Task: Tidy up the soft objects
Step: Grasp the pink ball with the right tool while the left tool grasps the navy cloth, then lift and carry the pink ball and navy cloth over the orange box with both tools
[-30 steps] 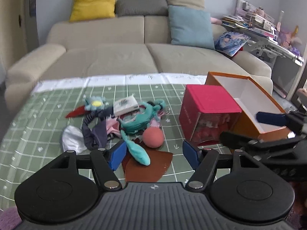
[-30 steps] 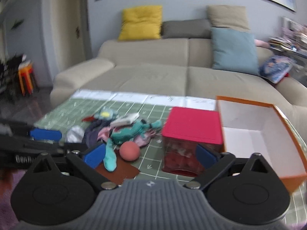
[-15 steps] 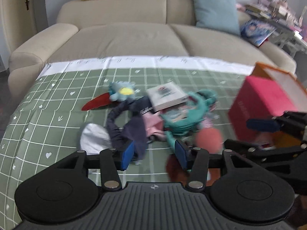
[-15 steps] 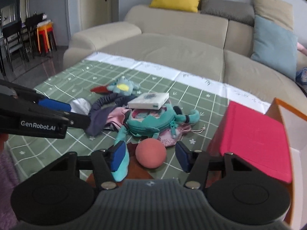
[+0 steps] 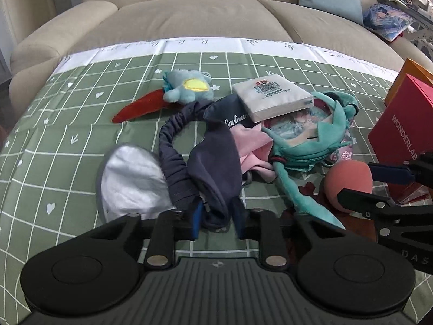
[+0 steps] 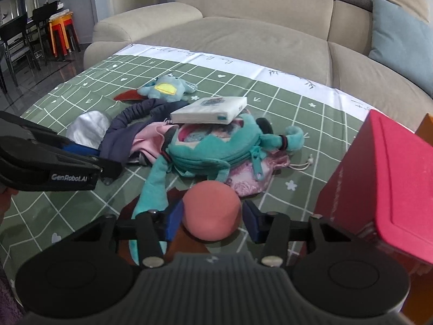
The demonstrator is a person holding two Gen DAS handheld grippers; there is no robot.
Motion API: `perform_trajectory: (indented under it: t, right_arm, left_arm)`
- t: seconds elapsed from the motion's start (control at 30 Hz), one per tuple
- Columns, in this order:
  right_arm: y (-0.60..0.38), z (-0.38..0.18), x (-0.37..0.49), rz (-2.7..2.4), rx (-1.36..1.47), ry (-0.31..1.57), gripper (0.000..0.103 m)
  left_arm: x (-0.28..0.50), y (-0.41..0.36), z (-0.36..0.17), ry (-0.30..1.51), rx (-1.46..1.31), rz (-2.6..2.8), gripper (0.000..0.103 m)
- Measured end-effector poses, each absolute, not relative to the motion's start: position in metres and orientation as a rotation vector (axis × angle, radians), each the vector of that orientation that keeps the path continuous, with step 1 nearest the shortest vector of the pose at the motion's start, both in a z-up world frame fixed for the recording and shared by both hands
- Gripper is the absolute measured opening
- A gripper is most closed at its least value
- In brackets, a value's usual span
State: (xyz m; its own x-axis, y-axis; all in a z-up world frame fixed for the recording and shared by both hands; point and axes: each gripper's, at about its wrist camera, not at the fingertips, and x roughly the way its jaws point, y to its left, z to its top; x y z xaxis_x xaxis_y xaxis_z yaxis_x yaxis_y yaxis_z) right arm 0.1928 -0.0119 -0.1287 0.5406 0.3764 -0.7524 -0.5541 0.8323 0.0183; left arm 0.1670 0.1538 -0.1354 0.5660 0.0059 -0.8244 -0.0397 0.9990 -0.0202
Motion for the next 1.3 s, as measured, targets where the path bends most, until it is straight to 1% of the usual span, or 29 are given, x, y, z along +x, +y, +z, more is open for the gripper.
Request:
perform_trajectory:
  t: [0.07,0.1,0.17,0.23,0.5,0.8,1.07,1.3]
  right_arm:
    - [-0.011,-0.129,0.192,0.557,-0.229,0.834,0.045]
    - [-0.011,-0.13,0.193,0.557,-0.224,0.835,0.044]
    - [-0.012,-0.129,0.193,0.557,-0.219,0.836,0.04]
    - [-0.013,-0.126,0.191,0.56,-0.221,0.83,0.039]
    - [-0.022,-0.089,0.176,0.566,-0.231,0.725,0.038]
    - [-0.041,-0.039,0.16,0.565,-0.184,0.635,0.038]
    - [-0.072,0.008,0.131,0.544,-0.131,0.554,0.038]
    - [-0.115,0.036,0.103,0.467,-0.115,0.506,0.038]
  left_arm:
    - [0.165,0.155,-0.134,0.965,-0.049,0.023,0.003]
    - [0.163,0.155,-0.131,0.954,-0.049,0.025,0.002]
    - [0.161,0.154,-0.125,0.925,-0.049,0.025,0.002]
    - [0.158,0.154,-0.115,0.893,-0.043,0.032,0.002]
    - [0.149,0.15,-0.057,0.755,-0.017,0.047,0.002]
    - [0.141,0.135,0.02,0.589,0.06,0.02,0.002]
    - [0.112,0.091,0.075,0.458,0.107,-0.085,0.002]
    - [0.096,0.04,0.104,0.391,0.116,-0.22,0.002]
